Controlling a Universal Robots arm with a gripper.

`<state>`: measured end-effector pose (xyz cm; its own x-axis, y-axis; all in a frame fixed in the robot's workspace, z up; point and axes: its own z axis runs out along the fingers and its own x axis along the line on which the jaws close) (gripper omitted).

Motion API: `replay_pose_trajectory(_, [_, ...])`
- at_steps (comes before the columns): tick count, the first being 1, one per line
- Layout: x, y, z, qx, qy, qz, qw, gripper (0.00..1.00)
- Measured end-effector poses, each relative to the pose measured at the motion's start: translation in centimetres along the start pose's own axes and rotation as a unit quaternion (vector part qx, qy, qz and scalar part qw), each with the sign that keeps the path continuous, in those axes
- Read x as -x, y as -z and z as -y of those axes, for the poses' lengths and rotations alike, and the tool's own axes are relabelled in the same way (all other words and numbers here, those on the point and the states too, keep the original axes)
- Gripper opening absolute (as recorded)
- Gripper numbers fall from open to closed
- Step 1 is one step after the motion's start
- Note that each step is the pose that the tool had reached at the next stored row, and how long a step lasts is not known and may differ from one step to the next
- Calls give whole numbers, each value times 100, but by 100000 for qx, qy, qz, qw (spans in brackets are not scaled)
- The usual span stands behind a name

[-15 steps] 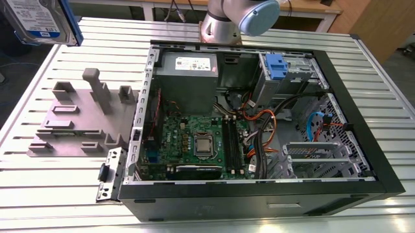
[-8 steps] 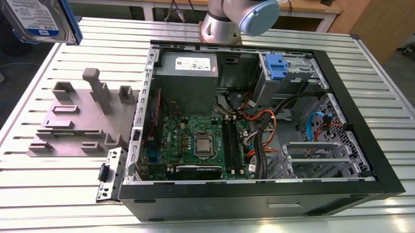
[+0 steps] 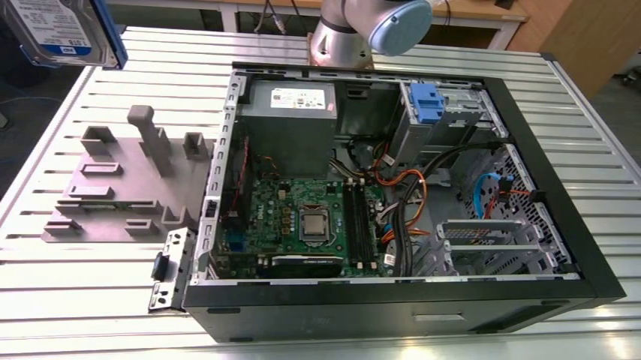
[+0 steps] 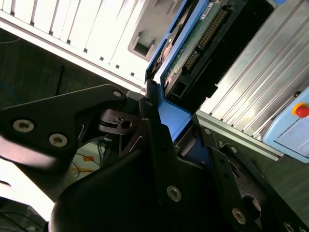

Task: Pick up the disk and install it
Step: 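Pick up the disk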

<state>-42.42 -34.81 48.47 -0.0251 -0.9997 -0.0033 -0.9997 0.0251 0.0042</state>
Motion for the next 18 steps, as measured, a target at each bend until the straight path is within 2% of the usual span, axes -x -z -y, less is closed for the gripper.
replay_pose_trajectory(18, [3,0,141,-4,2,0,100000,36])
